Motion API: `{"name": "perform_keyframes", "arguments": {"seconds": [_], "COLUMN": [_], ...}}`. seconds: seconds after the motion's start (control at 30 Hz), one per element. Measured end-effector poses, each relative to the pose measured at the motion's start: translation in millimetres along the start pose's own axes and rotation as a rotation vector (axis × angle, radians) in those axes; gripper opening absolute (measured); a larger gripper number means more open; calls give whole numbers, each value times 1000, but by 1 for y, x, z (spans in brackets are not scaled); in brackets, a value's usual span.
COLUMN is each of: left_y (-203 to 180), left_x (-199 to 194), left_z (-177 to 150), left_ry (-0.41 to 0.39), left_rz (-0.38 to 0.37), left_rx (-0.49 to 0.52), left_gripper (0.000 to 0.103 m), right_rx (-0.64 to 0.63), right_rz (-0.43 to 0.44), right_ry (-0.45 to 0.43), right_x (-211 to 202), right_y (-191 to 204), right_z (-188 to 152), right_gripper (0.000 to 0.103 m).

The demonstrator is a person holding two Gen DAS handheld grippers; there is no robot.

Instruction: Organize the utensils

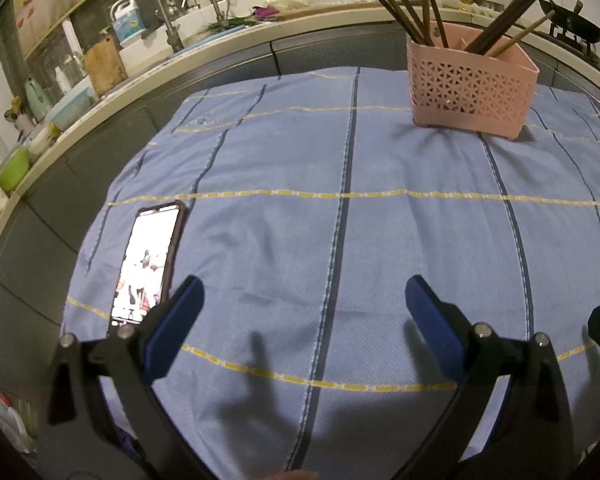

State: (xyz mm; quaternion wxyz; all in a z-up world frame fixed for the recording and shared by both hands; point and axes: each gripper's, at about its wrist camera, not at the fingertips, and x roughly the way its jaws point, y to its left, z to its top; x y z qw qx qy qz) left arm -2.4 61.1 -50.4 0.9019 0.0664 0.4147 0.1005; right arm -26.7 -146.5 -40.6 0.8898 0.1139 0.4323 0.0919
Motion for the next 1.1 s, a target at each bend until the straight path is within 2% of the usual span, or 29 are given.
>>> {"name": "perform_keyframes", "arguments": {"seconds": [1.1], "left_y": [1], "left_x": [-3], "left_z": [4], "left_ry": [-11], "left_rz": [-2], "left_rx": [11], "left_gripper": [97], "right_rx": [13], "right_rz": [22], "right_ry": [-4], "right_x": [-1], "right_y": [-2], "right_z": [1], "right_gripper": [73]}}
